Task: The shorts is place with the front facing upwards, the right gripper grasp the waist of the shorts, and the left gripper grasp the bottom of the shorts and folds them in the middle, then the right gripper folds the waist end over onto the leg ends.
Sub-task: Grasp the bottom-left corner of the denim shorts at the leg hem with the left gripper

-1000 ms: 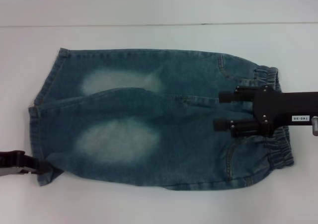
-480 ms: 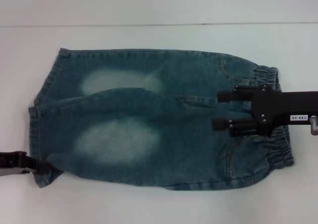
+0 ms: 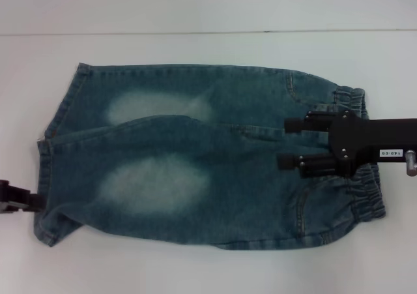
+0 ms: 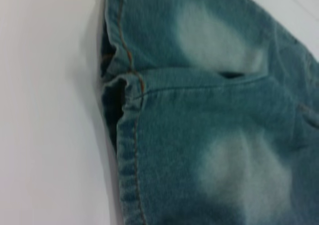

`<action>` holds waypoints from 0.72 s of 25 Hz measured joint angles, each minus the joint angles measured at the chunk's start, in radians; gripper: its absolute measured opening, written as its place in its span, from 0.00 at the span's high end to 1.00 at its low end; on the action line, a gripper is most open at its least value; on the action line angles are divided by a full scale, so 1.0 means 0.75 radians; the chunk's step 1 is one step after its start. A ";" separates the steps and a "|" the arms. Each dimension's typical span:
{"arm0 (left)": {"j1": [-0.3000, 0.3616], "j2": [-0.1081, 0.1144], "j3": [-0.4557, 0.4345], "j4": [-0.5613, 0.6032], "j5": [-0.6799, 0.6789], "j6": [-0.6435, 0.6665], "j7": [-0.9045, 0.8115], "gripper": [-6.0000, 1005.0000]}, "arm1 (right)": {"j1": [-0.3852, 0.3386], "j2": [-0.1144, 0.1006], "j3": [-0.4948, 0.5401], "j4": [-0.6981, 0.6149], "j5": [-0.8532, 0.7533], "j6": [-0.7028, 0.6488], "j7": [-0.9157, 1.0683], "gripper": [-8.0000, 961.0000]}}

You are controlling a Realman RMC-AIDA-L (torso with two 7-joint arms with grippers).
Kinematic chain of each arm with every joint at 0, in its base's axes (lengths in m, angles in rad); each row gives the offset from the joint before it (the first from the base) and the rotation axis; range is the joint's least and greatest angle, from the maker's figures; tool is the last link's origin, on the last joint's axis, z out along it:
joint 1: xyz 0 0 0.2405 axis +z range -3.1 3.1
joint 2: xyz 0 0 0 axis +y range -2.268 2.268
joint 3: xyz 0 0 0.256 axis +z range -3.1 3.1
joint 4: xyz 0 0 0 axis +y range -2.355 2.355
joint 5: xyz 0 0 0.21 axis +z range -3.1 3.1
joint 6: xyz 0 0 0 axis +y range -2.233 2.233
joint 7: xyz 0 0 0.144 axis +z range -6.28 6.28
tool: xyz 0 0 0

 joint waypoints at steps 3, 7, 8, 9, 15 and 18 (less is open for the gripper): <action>0.006 0.009 -0.035 0.032 0.000 0.050 -0.005 0.86 | 0.000 0.000 0.001 0.000 0.000 0.007 -0.004 0.10; 0.011 0.014 -0.082 0.047 0.003 0.096 -0.012 0.79 | -0.001 0.002 0.001 0.009 0.000 0.015 -0.014 0.10; 0.013 0.014 -0.084 0.049 0.005 0.104 -0.014 0.77 | 0.000 0.002 0.001 0.011 0.000 0.017 -0.014 0.10; 0.015 0.014 -0.084 0.051 0.007 0.112 -0.017 0.75 | 0.000 0.002 0.001 0.012 0.000 0.018 -0.015 0.10; 0.044 0.007 -0.081 0.054 0.016 0.129 -0.046 0.56 | 0.006 0.001 0.001 0.013 0.000 0.019 -0.015 0.10; 0.061 0.005 -0.086 0.056 0.017 0.128 -0.056 0.48 | 0.009 -0.001 0.001 0.013 0.000 0.024 -0.016 0.10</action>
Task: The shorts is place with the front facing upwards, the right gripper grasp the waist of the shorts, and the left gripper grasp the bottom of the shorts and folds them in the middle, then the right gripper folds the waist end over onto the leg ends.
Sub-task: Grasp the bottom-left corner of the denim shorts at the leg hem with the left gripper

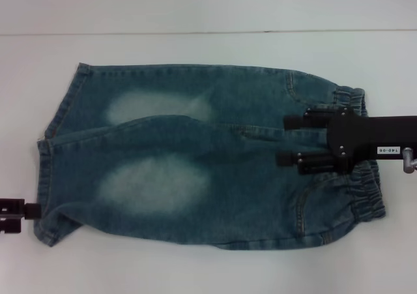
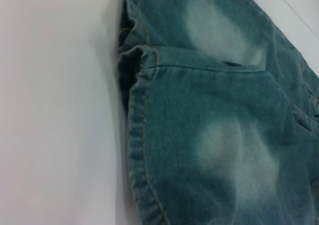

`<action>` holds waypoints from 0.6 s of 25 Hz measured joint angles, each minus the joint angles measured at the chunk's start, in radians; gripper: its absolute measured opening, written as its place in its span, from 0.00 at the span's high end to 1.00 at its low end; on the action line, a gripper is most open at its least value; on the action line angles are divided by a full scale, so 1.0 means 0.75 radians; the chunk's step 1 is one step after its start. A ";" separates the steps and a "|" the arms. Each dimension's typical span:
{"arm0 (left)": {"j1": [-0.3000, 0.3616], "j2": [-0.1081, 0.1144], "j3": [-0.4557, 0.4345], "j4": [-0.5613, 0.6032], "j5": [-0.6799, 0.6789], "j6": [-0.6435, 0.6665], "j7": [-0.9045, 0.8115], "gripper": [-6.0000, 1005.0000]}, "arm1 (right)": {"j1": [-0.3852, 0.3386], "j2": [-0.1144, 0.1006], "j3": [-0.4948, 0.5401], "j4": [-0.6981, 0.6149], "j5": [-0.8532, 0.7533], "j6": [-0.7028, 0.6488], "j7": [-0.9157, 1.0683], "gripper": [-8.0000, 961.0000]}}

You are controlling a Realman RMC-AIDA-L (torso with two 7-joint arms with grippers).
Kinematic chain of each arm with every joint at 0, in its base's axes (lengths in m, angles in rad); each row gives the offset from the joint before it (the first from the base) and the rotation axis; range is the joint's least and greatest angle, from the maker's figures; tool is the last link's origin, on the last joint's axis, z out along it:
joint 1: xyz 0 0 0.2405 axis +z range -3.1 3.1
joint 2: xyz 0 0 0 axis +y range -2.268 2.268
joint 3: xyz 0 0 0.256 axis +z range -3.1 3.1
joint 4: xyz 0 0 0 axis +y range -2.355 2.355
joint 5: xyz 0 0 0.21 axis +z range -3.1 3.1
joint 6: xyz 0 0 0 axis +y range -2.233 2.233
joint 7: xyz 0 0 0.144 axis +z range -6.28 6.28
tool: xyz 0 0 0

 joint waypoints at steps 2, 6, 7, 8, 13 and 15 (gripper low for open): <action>0.004 -0.002 0.000 0.000 0.000 -0.003 -0.001 0.42 | 0.002 -0.001 0.000 0.000 0.000 0.007 0.000 0.10; 0.005 -0.005 0.010 -0.005 0.002 -0.029 -0.015 0.32 | 0.005 0.002 0.000 0.000 0.000 0.016 -0.009 0.10; 0.005 -0.007 0.013 -0.010 0.011 -0.044 -0.019 0.29 | 0.005 0.003 0.000 -0.001 0.000 0.016 -0.014 0.10; 0.003 -0.008 0.014 -0.017 0.023 -0.059 -0.022 0.27 | 0.005 0.003 0.000 -0.001 0.000 0.017 -0.017 0.10; -0.007 -0.013 0.025 -0.037 0.068 -0.107 -0.034 0.23 | 0.005 0.003 0.000 -0.001 0.000 0.021 -0.020 0.10; -0.009 -0.015 0.031 -0.048 0.070 -0.113 -0.035 0.23 | 0.002 0.003 0.000 -0.001 0.000 0.030 -0.020 0.10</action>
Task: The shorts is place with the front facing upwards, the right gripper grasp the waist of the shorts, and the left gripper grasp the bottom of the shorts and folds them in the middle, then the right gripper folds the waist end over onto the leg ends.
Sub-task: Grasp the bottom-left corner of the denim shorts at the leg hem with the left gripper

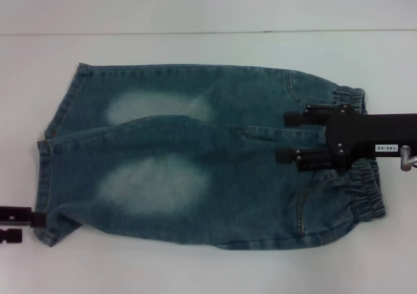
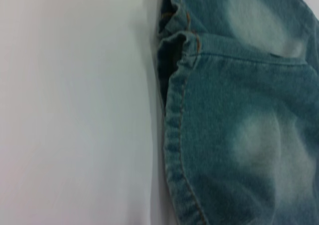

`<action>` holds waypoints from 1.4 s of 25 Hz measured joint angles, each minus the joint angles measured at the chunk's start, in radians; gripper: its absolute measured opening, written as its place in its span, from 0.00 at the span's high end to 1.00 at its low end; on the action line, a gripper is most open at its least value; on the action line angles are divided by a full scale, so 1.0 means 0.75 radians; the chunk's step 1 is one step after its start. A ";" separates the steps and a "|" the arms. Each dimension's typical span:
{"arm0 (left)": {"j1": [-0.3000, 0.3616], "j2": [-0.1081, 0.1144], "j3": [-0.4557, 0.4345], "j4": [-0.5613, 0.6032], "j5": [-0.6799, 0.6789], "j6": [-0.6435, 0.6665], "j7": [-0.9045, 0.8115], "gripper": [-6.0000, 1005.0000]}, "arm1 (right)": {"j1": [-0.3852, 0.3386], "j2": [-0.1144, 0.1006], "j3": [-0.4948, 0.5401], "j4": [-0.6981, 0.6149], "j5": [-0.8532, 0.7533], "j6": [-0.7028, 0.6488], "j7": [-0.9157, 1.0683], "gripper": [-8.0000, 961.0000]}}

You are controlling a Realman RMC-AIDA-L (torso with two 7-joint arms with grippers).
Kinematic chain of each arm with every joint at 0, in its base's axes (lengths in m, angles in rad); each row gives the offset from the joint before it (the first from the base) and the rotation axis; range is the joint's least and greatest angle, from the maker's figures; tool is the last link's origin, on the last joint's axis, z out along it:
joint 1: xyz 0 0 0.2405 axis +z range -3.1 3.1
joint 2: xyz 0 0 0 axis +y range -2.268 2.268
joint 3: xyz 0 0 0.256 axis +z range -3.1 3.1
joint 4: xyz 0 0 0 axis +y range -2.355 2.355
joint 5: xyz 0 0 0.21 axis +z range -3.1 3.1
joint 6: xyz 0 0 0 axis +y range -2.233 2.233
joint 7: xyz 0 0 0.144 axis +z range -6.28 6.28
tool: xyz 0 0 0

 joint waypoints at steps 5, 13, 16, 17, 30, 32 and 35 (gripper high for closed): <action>-0.004 -0.001 0.052 -0.058 0.007 -0.048 -0.004 0.23 | -0.001 0.002 0.000 0.001 0.000 0.016 -0.001 0.10; -0.021 -0.007 0.070 -0.089 0.019 -0.067 -0.015 0.23 | 0.001 0.004 0.000 0.002 0.000 0.020 -0.005 0.10; -0.032 -0.012 0.070 -0.095 0.020 -0.074 -0.015 0.23 | 0.000 0.004 0.000 0.002 0.000 0.021 -0.010 0.10; -0.036 -0.013 0.070 -0.100 0.020 -0.077 -0.015 0.23 | 0.000 0.004 0.000 0.002 0.000 0.022 -0.012 0.10; -0.070 -0.013 0.085 -0.127 0.013 -0.103 0.011 0.27 | -0.007 0.004 0.002 0.002 0.000 0.038 -0.014 0.10; -0.068 -0.014 0.100 -0.122 0.010 -0.103 0.033 0.33 | -0.008 0.004 0.002 0.002 0.000 0.038 -0.014 0.10; -0.071 -0.016 0.109 -0.120 0.010 -0.103 0.046 0.43 | -0.009 0.004 0.002 0.002 0.000 0.039 -0.014 0.10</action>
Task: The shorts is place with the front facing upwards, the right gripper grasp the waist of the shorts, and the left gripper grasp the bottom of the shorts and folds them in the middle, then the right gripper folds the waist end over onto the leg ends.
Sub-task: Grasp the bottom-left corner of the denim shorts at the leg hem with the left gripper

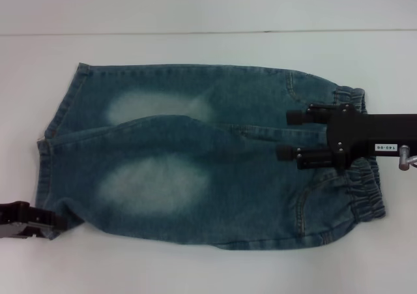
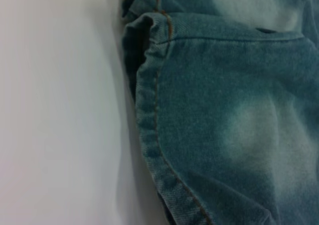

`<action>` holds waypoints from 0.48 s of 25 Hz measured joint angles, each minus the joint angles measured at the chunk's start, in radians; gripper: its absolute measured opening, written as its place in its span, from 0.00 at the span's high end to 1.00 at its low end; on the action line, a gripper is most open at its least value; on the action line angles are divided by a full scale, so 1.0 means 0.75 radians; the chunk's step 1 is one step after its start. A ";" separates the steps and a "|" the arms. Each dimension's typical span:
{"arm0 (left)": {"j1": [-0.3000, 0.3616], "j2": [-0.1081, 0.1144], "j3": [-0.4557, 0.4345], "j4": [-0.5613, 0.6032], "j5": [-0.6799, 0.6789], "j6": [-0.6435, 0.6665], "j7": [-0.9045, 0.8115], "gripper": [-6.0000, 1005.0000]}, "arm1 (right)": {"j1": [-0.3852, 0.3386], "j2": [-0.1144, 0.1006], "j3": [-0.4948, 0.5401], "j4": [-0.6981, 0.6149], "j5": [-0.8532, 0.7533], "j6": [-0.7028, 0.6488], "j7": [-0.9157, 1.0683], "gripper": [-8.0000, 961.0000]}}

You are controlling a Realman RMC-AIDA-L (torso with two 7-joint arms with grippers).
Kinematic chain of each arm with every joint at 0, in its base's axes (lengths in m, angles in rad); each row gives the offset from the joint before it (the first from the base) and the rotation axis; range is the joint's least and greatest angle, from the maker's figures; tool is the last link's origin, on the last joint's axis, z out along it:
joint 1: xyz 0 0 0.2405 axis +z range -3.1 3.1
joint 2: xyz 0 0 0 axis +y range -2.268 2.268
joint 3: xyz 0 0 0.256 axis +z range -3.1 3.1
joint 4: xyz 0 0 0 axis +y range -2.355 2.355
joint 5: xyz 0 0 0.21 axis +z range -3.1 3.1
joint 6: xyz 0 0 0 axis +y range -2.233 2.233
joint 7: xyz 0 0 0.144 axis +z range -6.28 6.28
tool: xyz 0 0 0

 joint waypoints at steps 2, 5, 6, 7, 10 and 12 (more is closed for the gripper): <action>-0.002 -0.001 0.003 0.000 -0.003 0.000 0.001 0.48 | 0.002 0.000 0.000 0.004 0.000 0.000 0.000 0.10; -0.003 -0.001 0.009 0.002 -0.006 0.000 0.003 0.56 | 0.003 -0.001 0.000 0.011 0.000 0.000 0.000 0.10; -0.003 -0.001 0.010 0.002 -0.006 0.000 0.003 0.58 | 0.004 -0.001 0.000 0.014 0.000 0.001 0.000 0.10; -0.003 -0.003 0.010 0.002 -0.006 -0.001 0.003 0.60 | 0.004 -0.001 0.000 0.014 0.000 0.004 0.000 0.10; -0.003 -0.006 0.011 0.001 -0.007 -0.006 0.004 0.68 | 0.005 -0.002 0.000 0.015 0.000 0.009 0.001 0.10; -0.004 -0.007 0.011 -0.001 -0.008 -0.007 0.009 0.77 | 0.004 -0.002 0.000 0.015 0.000 0.010 0.001 0.10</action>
